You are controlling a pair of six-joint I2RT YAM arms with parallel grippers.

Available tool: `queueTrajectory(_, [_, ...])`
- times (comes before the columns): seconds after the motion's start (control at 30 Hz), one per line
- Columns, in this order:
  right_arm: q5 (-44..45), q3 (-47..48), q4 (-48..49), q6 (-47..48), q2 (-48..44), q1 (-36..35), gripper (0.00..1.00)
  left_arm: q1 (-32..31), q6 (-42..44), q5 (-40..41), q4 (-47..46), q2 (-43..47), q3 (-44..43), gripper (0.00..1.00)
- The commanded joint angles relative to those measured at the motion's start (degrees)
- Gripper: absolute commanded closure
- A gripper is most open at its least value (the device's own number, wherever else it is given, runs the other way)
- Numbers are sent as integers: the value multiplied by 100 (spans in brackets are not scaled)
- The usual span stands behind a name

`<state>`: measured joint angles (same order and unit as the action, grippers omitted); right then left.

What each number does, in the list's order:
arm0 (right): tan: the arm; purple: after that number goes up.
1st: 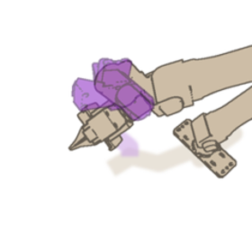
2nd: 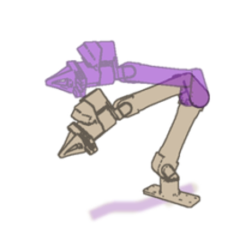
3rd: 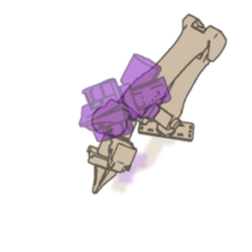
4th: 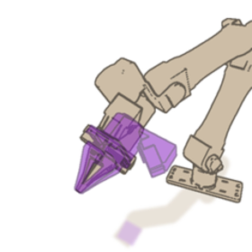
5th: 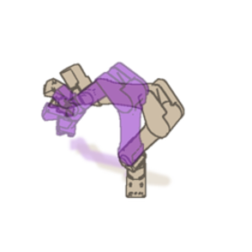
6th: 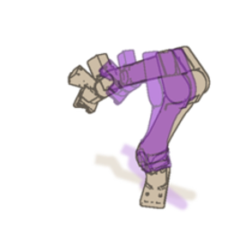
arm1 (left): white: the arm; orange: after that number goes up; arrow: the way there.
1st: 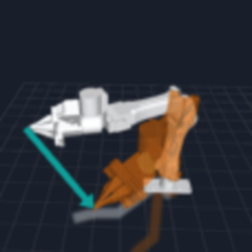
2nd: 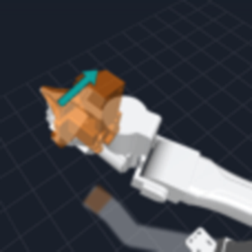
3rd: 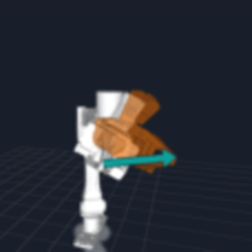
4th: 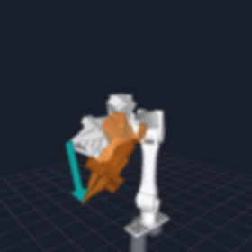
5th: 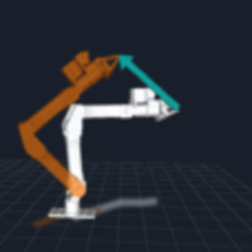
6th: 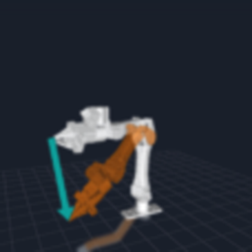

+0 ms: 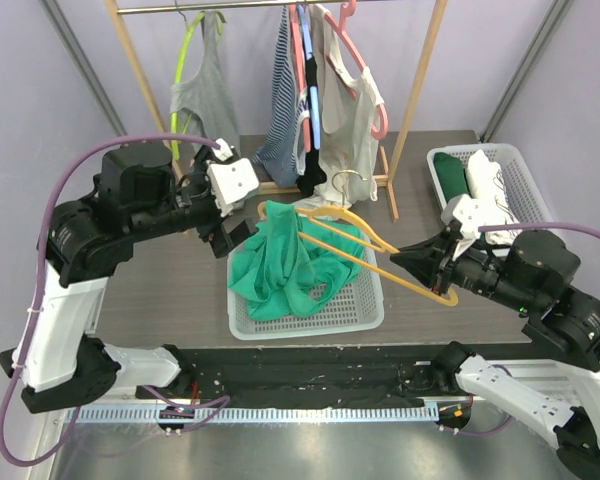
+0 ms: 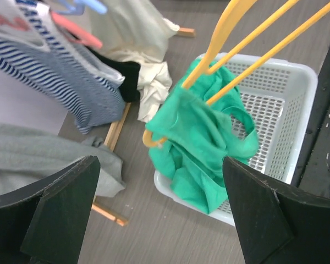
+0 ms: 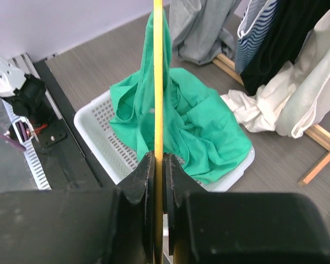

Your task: Remove the tank top from the hanger

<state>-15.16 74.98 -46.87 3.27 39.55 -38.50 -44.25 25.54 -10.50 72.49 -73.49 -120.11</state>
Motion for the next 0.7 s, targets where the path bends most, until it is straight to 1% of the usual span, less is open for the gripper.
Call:
queueTrajectory(0.0, [145, 113, 627, -256, -79, 1, 98, -22, -294, 654, -516, 212, 602, 4])
queueTrajectory(0.03, [75, 113, 644, -274, -88, 0, 98, -22, -347, 698, -612, 213, 917, 8])
queueTrajectory(0.13, [-4, 35, 714, -309, -175, 9, 98, -22, -584, 795, -823, 195, 1157, 16])
queueTrajectory(0.3, [-40, -456, 1188, -669, -491, 9, 99, -22, -796, 945, -999, 37, 806, 24])
queueTrajectory(0.33, [-40, -562, 1311, -730, -562, 1, 99, -22, -883, 997, -1069, 11, 779, 27])
queueTrajectory(0.47, [-66, -1055, 1926, -1065, -957, 9, 99, -14, -1086, 989, -1140, -77, 797, 32])
queueTrajectory(0.67, [-14, -1144, 1971, -1179, -1098, 1, 99, -22, -1113, 805, -1070, -191, 858, 33])
